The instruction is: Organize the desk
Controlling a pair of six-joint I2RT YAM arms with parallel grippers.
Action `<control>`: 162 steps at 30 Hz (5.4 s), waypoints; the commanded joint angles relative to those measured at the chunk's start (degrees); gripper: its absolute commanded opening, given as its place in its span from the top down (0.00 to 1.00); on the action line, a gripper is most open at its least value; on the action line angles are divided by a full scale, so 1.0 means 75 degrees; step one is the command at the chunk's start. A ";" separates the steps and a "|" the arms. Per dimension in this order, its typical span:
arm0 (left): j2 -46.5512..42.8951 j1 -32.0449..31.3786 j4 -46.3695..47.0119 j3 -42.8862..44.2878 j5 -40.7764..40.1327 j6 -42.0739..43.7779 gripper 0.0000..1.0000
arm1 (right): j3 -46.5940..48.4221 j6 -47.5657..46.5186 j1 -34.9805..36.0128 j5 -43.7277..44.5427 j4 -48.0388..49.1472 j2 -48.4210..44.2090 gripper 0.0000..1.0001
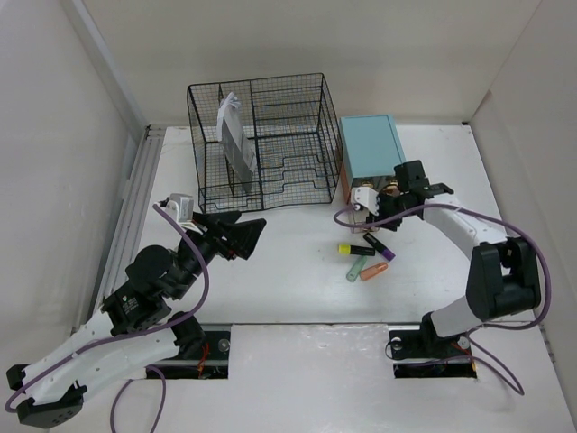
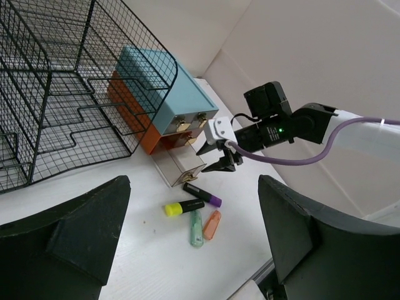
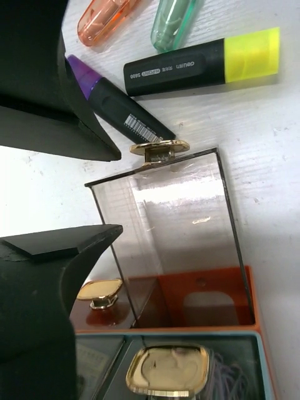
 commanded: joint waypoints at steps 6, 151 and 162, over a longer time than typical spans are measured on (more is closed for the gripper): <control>-0.0016 -0.0049 0.0322 -0.0054 -0.0008 -0.0026 0.19 | 0.0280 0.0861 0.0027 -0.0447 0.0220 -0.1381 0.53; 0.0336 -0.0049 0.0721 -0.0347 0.0789 -0.0026 0.18 | 0.1968 0.4381 0.1047 0.0787 -0.0924 -0.0247 0.46; 0.0266 -0.0049 0.0720 -0.0347 0.0719 -0.0026 0.18 | -0.0106 0.3241 0.2675 0.0819 -0.0684 -0.0589 0.55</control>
